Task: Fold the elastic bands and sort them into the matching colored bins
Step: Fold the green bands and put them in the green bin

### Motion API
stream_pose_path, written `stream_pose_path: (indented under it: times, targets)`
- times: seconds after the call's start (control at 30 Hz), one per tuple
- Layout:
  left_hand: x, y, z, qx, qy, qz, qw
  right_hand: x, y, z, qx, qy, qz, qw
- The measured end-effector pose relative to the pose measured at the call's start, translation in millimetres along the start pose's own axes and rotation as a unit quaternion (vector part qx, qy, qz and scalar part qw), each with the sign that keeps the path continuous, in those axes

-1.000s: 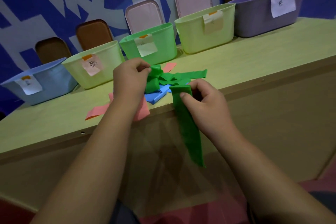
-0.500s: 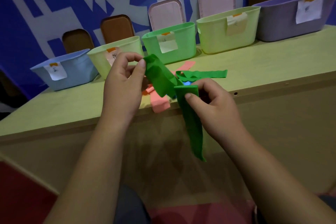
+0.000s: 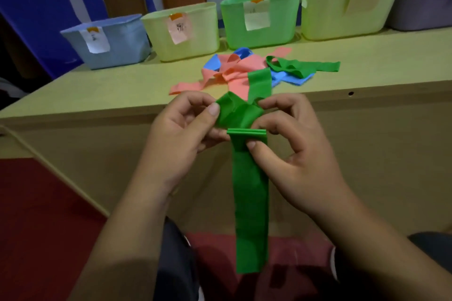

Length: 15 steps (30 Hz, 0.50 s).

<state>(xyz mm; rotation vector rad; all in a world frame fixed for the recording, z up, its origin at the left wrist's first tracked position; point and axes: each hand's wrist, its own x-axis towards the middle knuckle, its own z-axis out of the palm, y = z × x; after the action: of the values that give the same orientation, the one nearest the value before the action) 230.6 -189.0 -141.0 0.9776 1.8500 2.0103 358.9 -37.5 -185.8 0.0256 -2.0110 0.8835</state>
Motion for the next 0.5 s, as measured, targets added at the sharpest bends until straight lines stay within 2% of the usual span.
stream_pose_path:
  times: [0.17,0.3,0.4,0.5]
  targets:
    - [-20,-34,-19,0.001,-0.069,-0.051,0.996,-22,14,9,-0.016,-0.066,0.027,0.997]
    - [-25,-64,-35,0.041,-0.100,-0.143,0.984,-35,24,23,-0.076,-0.147,0.013,0.986]
    - [-27,-84,-42,0.011,-0.107,-0.204,0.973,-46,34,34,-0.073,-0.190,0.051,0.978]
    - [-24,-99,-43,0.032,-0.096,-0.211,0.972,-48,42,43,-0.088,-0.209,0.109,0.968]
